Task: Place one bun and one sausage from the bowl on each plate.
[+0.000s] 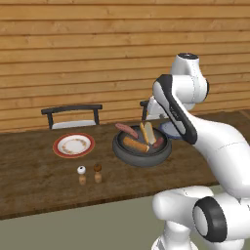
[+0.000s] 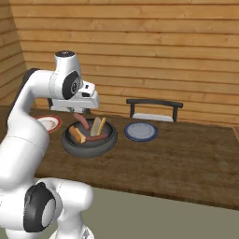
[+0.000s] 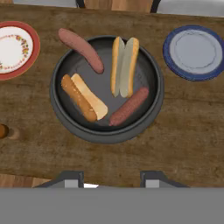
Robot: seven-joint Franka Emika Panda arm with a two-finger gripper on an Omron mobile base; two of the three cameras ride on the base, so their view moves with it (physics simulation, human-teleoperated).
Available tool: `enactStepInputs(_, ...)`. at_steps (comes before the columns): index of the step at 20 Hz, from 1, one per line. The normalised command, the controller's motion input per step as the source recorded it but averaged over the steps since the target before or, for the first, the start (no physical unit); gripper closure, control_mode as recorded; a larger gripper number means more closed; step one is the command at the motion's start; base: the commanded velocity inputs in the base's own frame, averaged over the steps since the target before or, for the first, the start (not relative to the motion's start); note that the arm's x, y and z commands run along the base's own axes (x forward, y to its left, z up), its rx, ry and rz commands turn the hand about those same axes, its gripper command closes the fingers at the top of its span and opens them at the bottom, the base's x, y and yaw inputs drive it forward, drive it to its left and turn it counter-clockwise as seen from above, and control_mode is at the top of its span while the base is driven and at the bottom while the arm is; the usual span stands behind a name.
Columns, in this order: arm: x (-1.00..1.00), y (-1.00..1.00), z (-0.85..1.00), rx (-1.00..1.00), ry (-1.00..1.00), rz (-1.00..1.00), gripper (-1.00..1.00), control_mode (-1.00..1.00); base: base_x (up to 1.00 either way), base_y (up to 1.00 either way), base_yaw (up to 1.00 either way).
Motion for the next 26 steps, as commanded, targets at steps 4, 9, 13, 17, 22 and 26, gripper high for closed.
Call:
enactStepInputs(4, -0.44, 0.12, -0.10, -0.01, -0.02, 0.00, -1.00, -1.00, 0.00, 0.00, 0.00)
enactStepInputs(9, -0.01, 0.66, -0.32, -0.03, 0.01, 0.03, -1.00, -1.00, 0.00, 0.00, 0.00)
enactStepInputs(13, 0.57, 0.34, -0.55, -0.06, 0.07, 0.24, -1.00, -1.00, 0.00, 0.00, 0.00)
enactStepInputs(17, 0.46, -0.01, -0.58, -0.14, 0.17, 0.26, -1.00, -1.00, 0.00, 0.00, 0.00)
enactStepInputs(22, 0.33, 0.00, -0.50, -0.02, 0.05, 0.13, -1.00, -1.00, 0.00, 0.00, 0.00)
enactStepInputs(26, 0.34, 0.00, -0.41, -0.01, 0.00, 0.09, -1.00, -1.00, 0.00, 0.00, 0.00)
